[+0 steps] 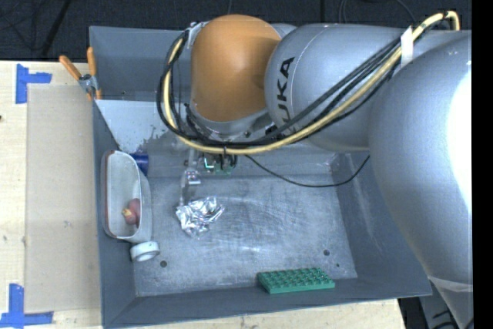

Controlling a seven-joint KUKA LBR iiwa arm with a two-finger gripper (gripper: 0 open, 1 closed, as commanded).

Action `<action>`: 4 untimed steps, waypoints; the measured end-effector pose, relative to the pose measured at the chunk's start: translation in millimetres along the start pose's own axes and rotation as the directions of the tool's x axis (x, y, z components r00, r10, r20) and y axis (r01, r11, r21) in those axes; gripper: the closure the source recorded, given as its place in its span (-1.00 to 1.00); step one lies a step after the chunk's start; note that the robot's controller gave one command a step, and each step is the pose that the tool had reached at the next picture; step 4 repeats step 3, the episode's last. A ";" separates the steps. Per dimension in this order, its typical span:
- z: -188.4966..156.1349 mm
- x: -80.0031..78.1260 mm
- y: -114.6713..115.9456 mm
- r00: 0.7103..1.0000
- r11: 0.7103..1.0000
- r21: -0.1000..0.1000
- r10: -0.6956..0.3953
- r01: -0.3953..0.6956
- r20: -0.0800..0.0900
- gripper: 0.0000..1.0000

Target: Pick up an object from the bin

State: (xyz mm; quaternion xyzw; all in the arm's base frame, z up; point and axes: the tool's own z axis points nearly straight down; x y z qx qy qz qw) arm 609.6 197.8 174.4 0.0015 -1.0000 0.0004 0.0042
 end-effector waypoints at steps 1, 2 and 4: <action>102.3 25.4 -40.8 1.000 1.000 -0.007 -0.003 0.003 0.015 -1.00; 97.2 23.6 -39.9 1.000 1.000 -0.007 -0.003 0.003 0.016 1.00; -51.2 20.8 -39.2 0.999 0.999 -0.002 -0.036 0.036 0.017 1.00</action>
Offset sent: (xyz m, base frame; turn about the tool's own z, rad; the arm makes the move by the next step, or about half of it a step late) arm -0.0281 -0.0424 -0.1034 -0.0060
